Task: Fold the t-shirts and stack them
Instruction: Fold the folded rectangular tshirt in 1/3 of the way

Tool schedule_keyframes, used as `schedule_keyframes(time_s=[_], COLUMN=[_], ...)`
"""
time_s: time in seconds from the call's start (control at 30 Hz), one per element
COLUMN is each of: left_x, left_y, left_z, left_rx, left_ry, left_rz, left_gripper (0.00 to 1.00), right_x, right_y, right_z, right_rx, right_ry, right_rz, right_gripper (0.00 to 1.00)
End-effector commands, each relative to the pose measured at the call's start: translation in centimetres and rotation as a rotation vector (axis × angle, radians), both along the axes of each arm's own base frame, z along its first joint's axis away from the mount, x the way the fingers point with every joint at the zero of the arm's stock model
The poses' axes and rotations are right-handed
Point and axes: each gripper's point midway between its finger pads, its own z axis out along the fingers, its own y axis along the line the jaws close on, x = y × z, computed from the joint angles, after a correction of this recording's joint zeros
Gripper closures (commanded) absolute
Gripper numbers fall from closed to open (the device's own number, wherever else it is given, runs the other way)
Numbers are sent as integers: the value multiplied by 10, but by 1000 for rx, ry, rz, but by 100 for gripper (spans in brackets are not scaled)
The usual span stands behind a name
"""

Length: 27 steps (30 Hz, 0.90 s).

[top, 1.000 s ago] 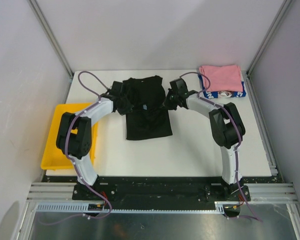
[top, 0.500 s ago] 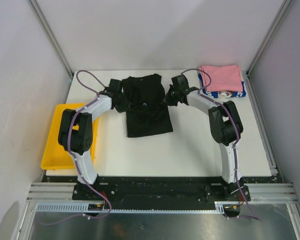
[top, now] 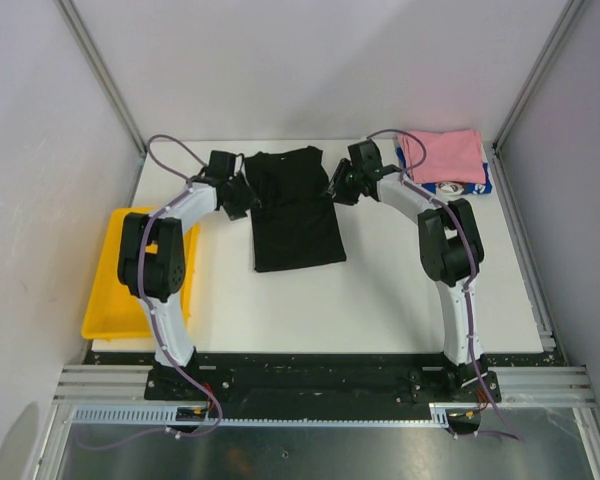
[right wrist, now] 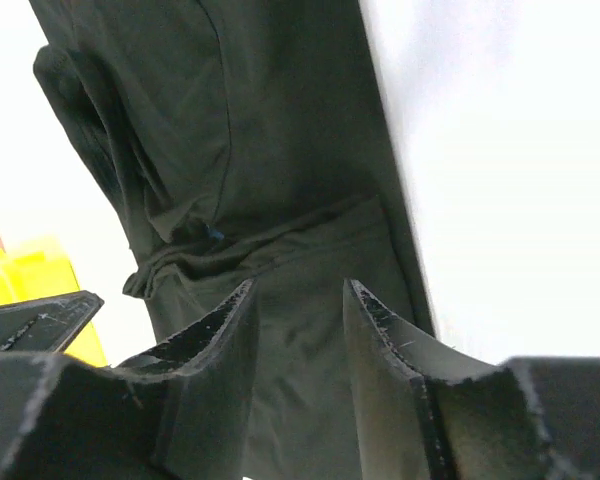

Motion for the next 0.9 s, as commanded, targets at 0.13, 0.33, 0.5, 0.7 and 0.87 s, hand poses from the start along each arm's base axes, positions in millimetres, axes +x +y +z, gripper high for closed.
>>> schedule_keyframes(time_s=[0.13,0.33,0.5,0.7,0.87], left_x=[8,-17,-34,-35,-19], left_y=[17,-18,-36,-41,-37], left_z=[54,44,20,0,-6], left_rx=[-7,-71,-88,-99,-94], left_ry=[-137,-91,-17,32,31], left_rz=[-33,-122,-151,-159,-156], left_gripper=[44,87,100,100,100], right_x=[14,-12,-22,-23,-21], right_y=[-8,23,47,72,86], right_z=[41,32,13,0,-7], right_rx=[-42,-71,-60,-29,-4], right_ry=[-84,-89,-74,-76,-74], right_rz=[55,160,225,292,309], right_gripper=[56,80,98,100,100])
